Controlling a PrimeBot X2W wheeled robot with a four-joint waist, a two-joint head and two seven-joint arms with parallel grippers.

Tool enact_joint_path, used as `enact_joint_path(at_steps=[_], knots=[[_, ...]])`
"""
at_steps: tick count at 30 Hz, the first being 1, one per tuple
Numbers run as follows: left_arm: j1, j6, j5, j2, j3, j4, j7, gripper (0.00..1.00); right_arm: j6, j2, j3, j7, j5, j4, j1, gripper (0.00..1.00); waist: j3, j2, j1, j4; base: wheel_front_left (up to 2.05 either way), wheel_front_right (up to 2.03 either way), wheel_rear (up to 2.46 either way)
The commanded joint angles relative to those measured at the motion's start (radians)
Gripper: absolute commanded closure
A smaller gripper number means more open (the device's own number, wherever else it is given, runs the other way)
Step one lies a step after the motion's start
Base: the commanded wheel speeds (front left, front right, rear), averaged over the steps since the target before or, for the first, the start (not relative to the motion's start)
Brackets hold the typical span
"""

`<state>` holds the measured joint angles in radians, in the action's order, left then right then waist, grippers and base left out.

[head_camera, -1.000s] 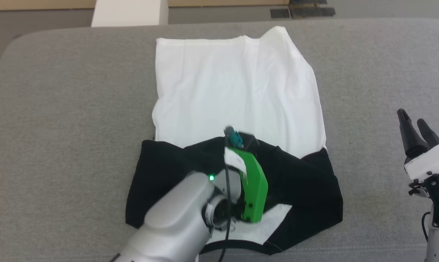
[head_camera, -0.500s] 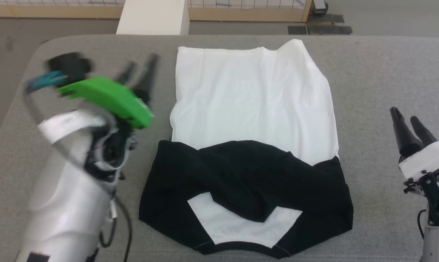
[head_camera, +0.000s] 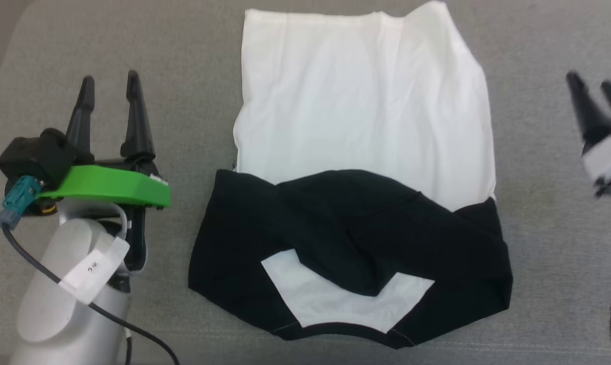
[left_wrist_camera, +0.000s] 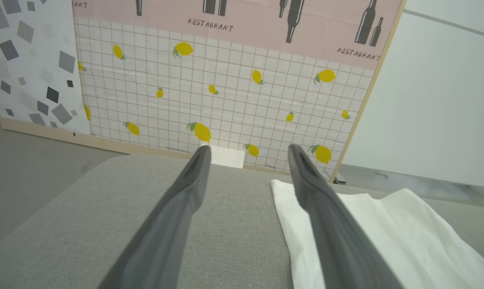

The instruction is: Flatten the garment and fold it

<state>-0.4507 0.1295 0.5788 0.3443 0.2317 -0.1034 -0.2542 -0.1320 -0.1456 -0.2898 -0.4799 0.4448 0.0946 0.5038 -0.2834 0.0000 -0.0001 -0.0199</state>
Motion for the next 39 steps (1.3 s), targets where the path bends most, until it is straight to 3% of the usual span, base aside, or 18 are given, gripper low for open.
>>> enact_joint_path(at_steps=[1,10,14,22,28,29,30,31,39], knots=[[0.013,0.003,-0.034,-0.022,-0.016,0.031,-0.007,0.00,0.001,-0.020,0.009,-0.027,-0.023,0.013,0.058,0.00,-0.105,0.0000,0.0001,-0.037,0.00,0.00,0.00],[-0.012,-0.059,-0.164,-0.159,-0.081,0.121,-0.007,0.00,0.001,-0.137,0.097,-0.255,-0.213,0.192,0.427,0.00,-0.309,0.0000,0.0001,-0.119,0.00,0.00,0.00],[-0.040,-0.097,-0.204,-0.213,-0.099,0.131,-0.007,0.00,0.001,-0.152,0.121,-0.309,-0.288,0.272,0.530,0.00,-0.364,0.0000,0.0001,-0.152,0.00,0.00,0.00],[-0.058,-0.161,-0.255,-0.269,-0.130,0.119,-0.008,0.00,0.001,-0.142,0.163,-0.342,-0.370,0.377,0.598,0.00,-0.409,0.0000,0.0001,-0.177,0.00,0.00,0.00],[-0.057,-0.185,-0.269,-0.286,-0.140,0.096,-0.008,0.00,0.001,-0.150,0.197,-0.402,-0.380,0.427,0.597,0.00,-0.408,0.0000,0.0001,-0.176,0.00,0.00,0.00],[-0.057,-0.188,-0.269,-0.287,-0.142,0.093,-0.008,0.00,0.001,-0.149,0.193,-0.414,-0.374,0.431,0.597,0.52,-0.406,0.0000,0.0001,-0.175,0.00,0.00,0.00],[-0.055,-0.192,-0.267,-0.289,-0.143,0.087,-0.008,0.00,0.001,-0.148,0.190,-0.422,-0.370,0.433,0.598,0.93,-0.402,0.0000,0.0001,-0.173,0.00,0.00,0.00],[-0.054,-0.194,-0.267,-0.289,-0.143,0.082,-0.008,0.00,0.001,-0.149,0.188,-0.427,-0.366,0.432,0.599,1.00,-0.399,0.0000,0.0001,-0.173,0.00,0.00,0.00],[-0.072,-0.220,-0.233,-0.293,-0.158,0.042,-0.008,0.00,0.001,-0.136,0.147,-0.339,-0.328,0.393,0.613,1.00,-0.354,0.0000,0.0001,-0.140,0.00,0.00,0.00]])
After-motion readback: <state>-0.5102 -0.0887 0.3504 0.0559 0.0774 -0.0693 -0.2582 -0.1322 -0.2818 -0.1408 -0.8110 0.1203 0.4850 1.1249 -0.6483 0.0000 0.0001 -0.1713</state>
